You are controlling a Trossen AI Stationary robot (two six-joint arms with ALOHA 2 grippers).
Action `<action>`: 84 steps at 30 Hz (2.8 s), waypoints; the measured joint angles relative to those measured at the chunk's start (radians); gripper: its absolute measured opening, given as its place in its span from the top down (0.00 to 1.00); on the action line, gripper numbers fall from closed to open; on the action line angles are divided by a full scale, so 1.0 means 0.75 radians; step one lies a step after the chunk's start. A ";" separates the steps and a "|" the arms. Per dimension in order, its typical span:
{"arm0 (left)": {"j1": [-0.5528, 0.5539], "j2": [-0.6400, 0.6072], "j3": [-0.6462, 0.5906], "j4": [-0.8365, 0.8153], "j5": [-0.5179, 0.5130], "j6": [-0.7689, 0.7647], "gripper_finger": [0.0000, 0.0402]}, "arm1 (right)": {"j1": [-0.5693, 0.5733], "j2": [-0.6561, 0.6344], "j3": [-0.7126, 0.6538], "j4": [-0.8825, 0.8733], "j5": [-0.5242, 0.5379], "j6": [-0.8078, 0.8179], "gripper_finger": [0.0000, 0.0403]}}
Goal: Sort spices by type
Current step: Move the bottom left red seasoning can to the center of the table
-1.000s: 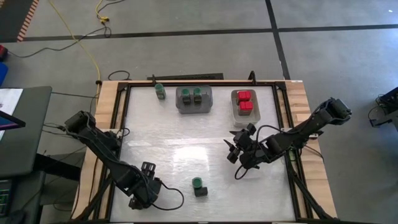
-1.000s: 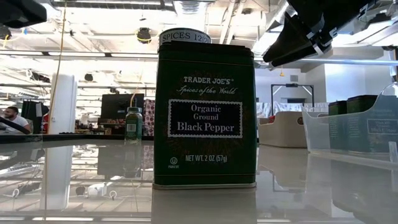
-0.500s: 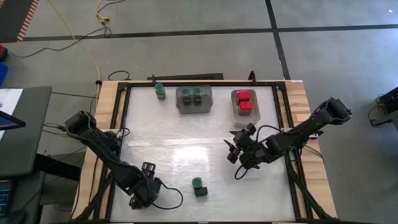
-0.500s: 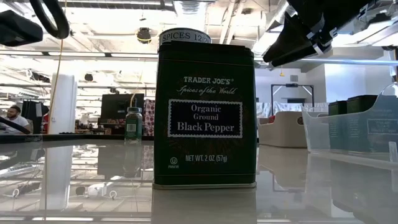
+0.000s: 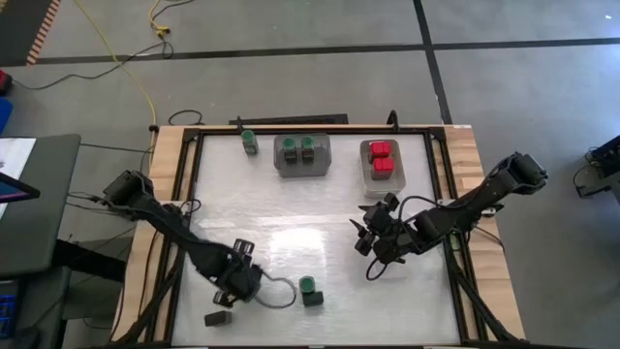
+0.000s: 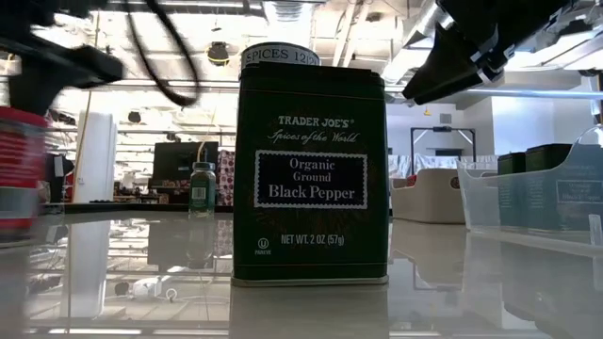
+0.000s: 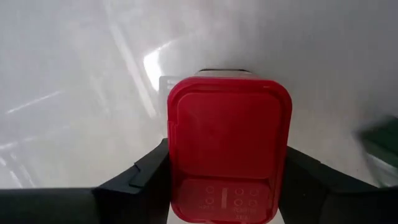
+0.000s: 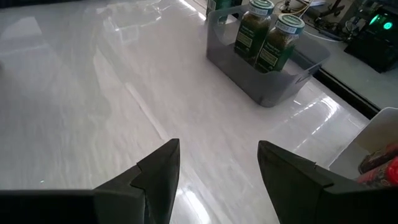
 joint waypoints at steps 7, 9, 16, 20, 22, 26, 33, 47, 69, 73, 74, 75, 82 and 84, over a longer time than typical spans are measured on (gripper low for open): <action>0.300 0.000 0.000 0.000 -0.032 0.111 0.48 | 0.010 -0.008 0.000 -0.121 -0.030 0.102 0.39; 0.393 0.000 0.000 0.003 -0.036 0.163 0.48 | 0.023 -0.011 0.000 -0.193 -0.029 0.178 0.39; 0.656 -0.001 0.014 0.086 -0.039 0.341 0.48 | 0.090 -0.037 -0.001 -0.565 0.025 0.575 0.39; 0.770 0.000 0.056 0.192 -0.039 0.484 0.47 | 0.146 -0.059 -0.001 -0.700 0.049 0.738 0.39; 0.826 0.000 0.081 0.253 -0.026 0.547 0.47 | 0.164 -0.071 -0.001 -0.726 0.054 0.769 0.39; 0.920 0.000 0.144 0.346 0.041 0.641 0.47 | 0.181 -0.073 0.000 -0.736 0.071 0.780 0.39; 1.014 0.000 0.282 0.373 0.085 0.690 0.46 | 0.171 -0.073 -0.001 -0.760 0.077 0.780 0.39; 1.033 0.478 0.932 0.075 0.165 0.782 0.46 | 0.166 -0.072 0.000 -0.769 0.077 0.779 0.39; 1.050 0.593 0.967 -0.080 0.165 0.576 0.46 | 0.175 -0.072 -0.001 -0.775 0.063 0.778 0.39; 1.051 0.632 0.967 -0.097 0.127 0.546 0.46 | 0.175 -0.072 0.000 -0.772 0.063 0.778 0.39; 1.053 0.639 0.966 -0.102 0.118 0.549 0.46 | 0.175 -0.072 -0.001 -0.771 0.062 0.778 0.39; 1.054 0.649 0.966 -0.101 0.111 0.551 0.46 | 0.175 -0.072 0.000 -0.772 0.061 0.778 0.39; 1.054 0.653 0.968 -0.058 0.107 0.482 0.46 | 0.178 -0.072 0.000 -0.773 0.051 0.778 0.39; 1.053 0.656 0.968 -0.064 0.107 0.479 0.46 | 0.178 -0.072 0.000 -0.773 0.051 0.778 0.39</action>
